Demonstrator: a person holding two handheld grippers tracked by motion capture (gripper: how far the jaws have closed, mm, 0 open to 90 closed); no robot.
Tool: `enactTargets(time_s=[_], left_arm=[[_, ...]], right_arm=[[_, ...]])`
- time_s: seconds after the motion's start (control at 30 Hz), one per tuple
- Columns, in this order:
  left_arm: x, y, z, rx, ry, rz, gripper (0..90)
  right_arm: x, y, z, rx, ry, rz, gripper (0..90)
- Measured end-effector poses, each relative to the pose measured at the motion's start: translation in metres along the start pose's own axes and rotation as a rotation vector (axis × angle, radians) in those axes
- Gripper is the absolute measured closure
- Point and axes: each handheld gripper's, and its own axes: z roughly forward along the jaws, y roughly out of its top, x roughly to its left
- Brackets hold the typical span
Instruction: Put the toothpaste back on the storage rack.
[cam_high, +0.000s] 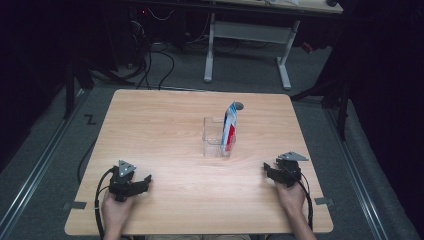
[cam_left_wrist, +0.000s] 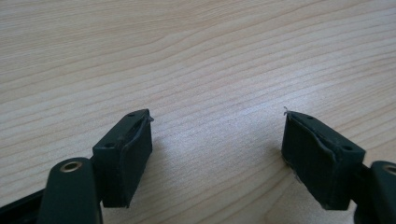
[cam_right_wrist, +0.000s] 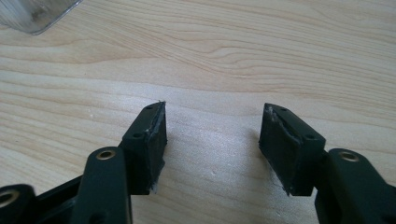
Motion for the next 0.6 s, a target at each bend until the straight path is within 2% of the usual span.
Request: enactTargets(time_s=[0.2,0.6], left_arm=[[0.0,-0.0001,-0.0001,0.0,0.0,-0.001,24.8],[0.0002,-0.0001,-0.0001,0.0,0.002,-0.003,24.8]], right_arm=[[0.0007,0.0014,0.0017,0.002,-0.016,0.014,39.9],[0.0008,0.001,0.0012,0.002,-0.011,0.014,39.6]])
